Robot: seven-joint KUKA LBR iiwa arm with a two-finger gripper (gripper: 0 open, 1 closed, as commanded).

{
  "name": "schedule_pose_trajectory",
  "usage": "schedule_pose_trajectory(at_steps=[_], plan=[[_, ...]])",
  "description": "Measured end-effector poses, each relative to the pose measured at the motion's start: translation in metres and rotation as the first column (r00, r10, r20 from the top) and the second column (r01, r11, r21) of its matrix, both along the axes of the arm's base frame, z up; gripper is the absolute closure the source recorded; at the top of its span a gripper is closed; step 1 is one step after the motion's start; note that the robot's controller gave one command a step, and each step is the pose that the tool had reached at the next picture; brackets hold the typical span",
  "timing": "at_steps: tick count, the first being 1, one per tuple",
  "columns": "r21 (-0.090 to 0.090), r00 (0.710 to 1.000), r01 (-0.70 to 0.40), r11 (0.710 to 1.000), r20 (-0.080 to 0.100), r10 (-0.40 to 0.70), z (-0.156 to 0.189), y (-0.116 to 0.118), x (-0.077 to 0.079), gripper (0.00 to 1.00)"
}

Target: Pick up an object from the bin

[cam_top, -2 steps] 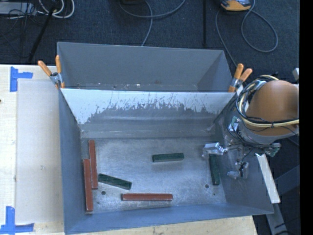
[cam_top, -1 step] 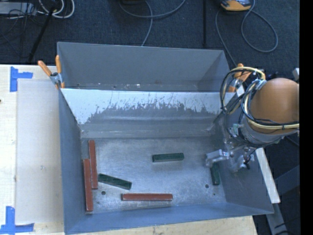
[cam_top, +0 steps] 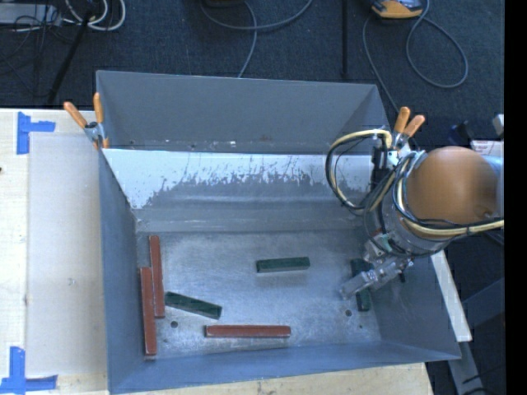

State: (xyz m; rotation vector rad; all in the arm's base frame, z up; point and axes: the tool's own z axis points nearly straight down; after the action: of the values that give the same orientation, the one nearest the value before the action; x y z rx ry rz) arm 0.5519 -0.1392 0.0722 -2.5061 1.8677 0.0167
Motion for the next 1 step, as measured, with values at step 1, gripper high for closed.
schedule_pose_trajectory(at_steps=[1], plan=[[-0.010,1.000,-0.001,1.000,-0.004,0.001,0.0010,0.0059,0.0008,0.00]])
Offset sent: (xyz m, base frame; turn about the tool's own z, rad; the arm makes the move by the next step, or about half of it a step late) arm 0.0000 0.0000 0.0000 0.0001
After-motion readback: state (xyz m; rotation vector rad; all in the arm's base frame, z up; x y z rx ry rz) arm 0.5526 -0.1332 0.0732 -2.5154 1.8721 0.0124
